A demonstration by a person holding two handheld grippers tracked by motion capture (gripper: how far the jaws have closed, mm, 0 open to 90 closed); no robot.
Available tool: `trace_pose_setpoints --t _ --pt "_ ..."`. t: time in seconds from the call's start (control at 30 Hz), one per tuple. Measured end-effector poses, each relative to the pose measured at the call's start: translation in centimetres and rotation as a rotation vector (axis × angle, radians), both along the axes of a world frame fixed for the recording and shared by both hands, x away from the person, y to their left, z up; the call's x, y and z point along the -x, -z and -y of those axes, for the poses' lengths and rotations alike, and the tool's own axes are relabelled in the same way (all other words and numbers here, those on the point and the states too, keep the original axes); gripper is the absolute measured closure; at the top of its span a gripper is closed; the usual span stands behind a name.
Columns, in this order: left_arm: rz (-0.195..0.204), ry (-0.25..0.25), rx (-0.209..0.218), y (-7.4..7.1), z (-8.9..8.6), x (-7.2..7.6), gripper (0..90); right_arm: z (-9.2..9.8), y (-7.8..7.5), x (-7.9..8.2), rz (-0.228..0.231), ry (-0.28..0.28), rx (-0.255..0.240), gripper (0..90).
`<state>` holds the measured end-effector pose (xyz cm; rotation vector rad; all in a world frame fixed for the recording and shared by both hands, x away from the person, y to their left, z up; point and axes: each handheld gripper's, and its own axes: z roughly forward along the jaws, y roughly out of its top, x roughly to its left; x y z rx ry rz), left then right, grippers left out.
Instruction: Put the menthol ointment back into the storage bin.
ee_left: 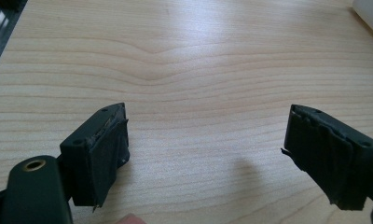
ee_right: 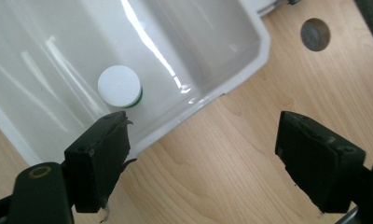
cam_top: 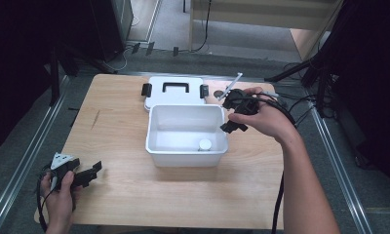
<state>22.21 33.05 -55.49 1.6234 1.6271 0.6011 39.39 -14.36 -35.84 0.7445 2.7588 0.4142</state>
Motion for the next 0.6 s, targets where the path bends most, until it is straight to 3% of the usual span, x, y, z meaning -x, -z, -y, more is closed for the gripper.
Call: trace_pose_setpoints --t 0.17,0.3,0.4,0.6 --pt "-0.003 0.001 -0.005 0.0 0.1 0.0 14.4 2.5 0.1 0.9 0.078 0.093 -0.112 15.5" --pt "-0.008 0.002 -0.011 0.0 0.2 0.0 14.4 4.4 0.9 1.6 0.142 0.132 -0.177 15.4" --pt "-0.007 0.003 -0.002 0.0 0.1 0.0 14.4 5.9 2.0 2.3 0.172 0.174 -0.249 15.3" --pt "-0.010 0.002 0.000 0.0 0.1 0.0 14.4 8.2 5.2 3.8 0.208 0.246 -0.317 15.4"
